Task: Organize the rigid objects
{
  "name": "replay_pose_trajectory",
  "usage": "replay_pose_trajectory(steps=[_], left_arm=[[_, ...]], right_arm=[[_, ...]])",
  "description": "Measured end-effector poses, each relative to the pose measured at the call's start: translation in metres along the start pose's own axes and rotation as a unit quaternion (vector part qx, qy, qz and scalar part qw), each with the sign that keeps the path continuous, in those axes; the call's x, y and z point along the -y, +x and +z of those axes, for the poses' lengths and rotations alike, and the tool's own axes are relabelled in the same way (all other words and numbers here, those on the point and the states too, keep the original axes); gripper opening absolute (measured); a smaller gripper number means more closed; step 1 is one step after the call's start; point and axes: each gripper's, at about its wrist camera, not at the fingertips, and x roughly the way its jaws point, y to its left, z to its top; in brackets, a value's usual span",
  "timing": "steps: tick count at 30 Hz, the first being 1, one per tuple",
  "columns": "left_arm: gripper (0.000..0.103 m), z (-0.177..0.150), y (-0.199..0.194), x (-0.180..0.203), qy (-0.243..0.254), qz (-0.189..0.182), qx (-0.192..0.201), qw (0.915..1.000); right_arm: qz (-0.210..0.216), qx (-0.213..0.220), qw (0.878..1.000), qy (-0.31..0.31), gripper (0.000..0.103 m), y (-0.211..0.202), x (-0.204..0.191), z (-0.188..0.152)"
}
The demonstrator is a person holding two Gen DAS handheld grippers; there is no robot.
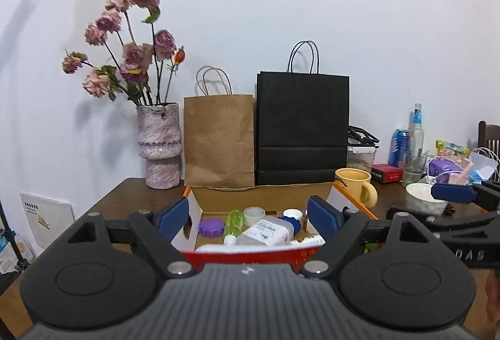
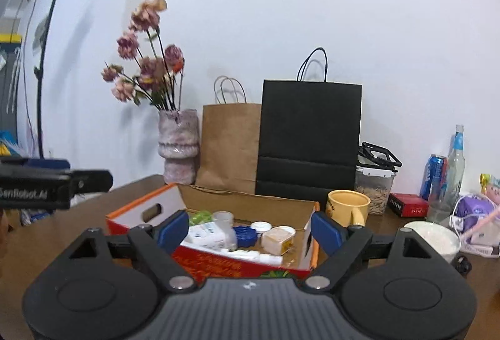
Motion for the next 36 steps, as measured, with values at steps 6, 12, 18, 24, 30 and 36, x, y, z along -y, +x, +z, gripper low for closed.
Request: replay_pose_trajectory(steps=[6,12,18,24,30,36], left_arm=[[0.086,-0.015,-0.039,-0.005,0.001,0.011,0.01,0.9999],[0.09,-0.029,-0.086,-0.018,-0.006,0.023,0.025,0.9994],[0.097,-0.057,-0.167,-0.02,-0.003,0.049,0.037,0.9981],[0.103,-0.097,-0.257,-0.007,-0.008,0.078,0.037,0.9962],[0.103,-0.133,-0.298,0.012,0.035,0.08,0.031,0.9957],[0.103,-0.145,-0.337,0.009,0.005,0.074,0.034,0.9966]], right_arm=[[-0.005,0.003,1.0,0.01,0.086,-0.036,-0.012,-0.01],[-0.011,0.003,1.0,0.016,0.087,-0.093,-0.026,-0.026],[-0.014,0.009,1.0,0.026,0.091,-0.169,-0.038,-0.052],[-0.012,0.01,1.0,0.02,0.095,-0.25,-0.063,-0.087],[-0.01,0.009,1.0,0.017,0.096,-0.31,-0.096,-0.123],[-0.005,0.014,1.0,0.001,0.099,-0.345,-0.116,-0.141]])
